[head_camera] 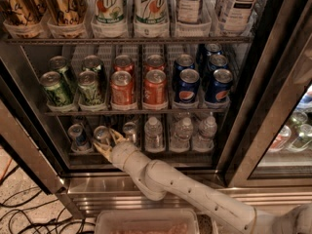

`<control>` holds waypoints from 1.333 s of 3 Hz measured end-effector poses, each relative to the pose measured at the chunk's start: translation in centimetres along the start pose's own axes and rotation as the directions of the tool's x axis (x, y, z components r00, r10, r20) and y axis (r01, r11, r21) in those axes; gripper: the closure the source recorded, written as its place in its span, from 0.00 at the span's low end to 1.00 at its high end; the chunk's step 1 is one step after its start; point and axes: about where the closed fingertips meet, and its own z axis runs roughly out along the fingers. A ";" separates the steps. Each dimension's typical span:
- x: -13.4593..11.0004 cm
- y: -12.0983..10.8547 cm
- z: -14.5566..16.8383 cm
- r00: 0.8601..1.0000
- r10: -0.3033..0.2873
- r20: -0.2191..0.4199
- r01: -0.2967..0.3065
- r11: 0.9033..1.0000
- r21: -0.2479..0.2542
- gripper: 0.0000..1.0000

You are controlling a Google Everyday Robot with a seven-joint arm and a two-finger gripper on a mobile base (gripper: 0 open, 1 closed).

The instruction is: Pick redbull can from bottom shelf of fridge

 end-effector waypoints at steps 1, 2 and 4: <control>-5.2 1.7 -2.9 0.997 -0.071 0.039 0.073 0.996 -0.057 1.00; -10.5 5.0 -6.1 0.987 -0.148 0.053 0.155 0.976 -0.155 1.00; -11.3 11.0 -12.4 0.998 -0.068 -0.001 0.063 0.930 -0.363 1.00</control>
Offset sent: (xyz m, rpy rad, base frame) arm -0.1585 0.0021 0.1563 -0.1880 -0.1930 0.2874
